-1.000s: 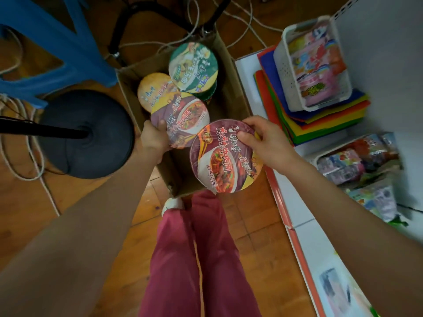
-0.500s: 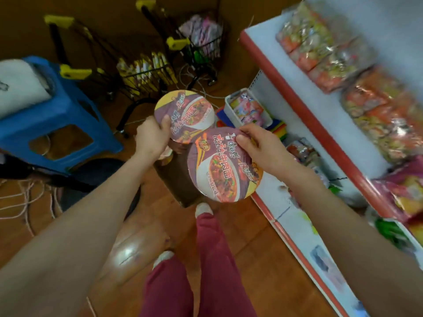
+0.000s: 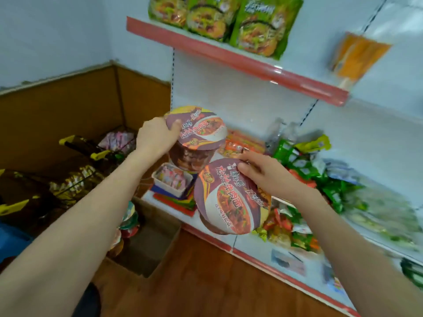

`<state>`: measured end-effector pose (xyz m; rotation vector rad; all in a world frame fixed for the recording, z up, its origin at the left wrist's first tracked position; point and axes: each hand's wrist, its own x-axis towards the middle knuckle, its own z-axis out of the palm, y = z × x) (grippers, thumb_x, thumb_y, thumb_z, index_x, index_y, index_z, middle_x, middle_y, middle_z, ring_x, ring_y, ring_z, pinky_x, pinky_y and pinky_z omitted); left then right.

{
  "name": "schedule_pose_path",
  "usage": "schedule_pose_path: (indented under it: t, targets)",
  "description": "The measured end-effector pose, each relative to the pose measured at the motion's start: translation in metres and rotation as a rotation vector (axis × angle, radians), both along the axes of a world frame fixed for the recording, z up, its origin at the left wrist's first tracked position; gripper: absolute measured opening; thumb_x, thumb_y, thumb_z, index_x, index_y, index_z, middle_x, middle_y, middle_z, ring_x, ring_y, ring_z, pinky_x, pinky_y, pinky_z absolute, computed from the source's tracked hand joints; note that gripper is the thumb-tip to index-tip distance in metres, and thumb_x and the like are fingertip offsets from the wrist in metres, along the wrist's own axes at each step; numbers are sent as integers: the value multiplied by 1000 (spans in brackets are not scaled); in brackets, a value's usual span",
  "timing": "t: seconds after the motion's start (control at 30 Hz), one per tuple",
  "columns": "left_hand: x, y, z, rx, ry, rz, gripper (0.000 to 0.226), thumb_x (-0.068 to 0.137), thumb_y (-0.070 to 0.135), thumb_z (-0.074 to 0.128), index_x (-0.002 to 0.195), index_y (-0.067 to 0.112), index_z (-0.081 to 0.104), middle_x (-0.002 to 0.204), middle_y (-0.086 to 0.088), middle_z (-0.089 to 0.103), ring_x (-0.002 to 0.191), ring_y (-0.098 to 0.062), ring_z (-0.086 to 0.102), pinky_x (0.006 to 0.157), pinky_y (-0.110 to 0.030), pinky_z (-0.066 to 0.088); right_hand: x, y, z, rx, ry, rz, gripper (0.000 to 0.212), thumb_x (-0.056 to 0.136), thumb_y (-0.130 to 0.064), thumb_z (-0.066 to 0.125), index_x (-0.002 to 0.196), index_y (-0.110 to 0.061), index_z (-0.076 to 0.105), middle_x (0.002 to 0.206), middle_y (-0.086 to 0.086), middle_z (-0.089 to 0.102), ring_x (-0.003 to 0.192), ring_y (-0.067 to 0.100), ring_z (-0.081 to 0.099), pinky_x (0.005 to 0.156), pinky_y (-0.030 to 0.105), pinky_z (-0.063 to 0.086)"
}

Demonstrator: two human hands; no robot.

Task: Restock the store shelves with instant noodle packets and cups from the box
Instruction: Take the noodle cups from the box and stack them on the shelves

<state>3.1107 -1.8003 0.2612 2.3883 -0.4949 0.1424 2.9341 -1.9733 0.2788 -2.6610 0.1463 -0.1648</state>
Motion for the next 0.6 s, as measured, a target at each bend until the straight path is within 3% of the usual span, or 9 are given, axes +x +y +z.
schedule_pose_path:
  t: [0.1,0.23,0.37,0.43,0.53,0.6]
  targets:
    - [-36,-58,36,-63,-30,-131,52,94,41,40,90,-6,62,96,-28,65,93,-41,59,79,-40,46,-63,-42,30,-23,-59,-136,25,95,-21,47,111,-6,60,98,0,59,93,14,54,71,17,33]
    - [-104,-143,73,-158,6,-287,56,88,47,42,85,-4,65,89,-27,67,88,-38,64,82,-42,51,-163,-103,57,-75,-97,-311,26,95,-22,47,112,-9,62,96,-3,58,91,12,54,67,17,33]
    - [-191,-225,104,-321,74,-429,47,82,44,47,53,7,56,64,-24,66,69,-34,67,74,-46,56,-267,-158,80,-91,-134,-434,23,93,-22,50,107,-10,65,96,0,65,89,13,58,77,25,41]
    - [-234,-263,117,-346,73,-497,47,81,44,47,54,7,58,64,-24,67,68,-33,68,73,-45,56,-317,-181,91,-91,-139,-495,22,93,-23,50,105,-11,65,93,-1,65,87,14,59,78,26,43]
    - [-295,-317,139,-362,104,-592,53,78,47,45,66,-1,65,67,-24,68,69,-33,69,71,-43,57,-387,-213,105,-93,-146,-601,22,93,-25,50,104,-13,66,91,-4,64,85,11,59,73,20,42]
    - [-333,-351,152,-378,144,-636,46,83,41,48,64,2,63,61,-21,67,62,-31,69,68,-41,58,-429,-233,114,-113,-149,-666,23,93,-26,50,103,-14,66,90,-6,63,84,11,59,68,14,41]
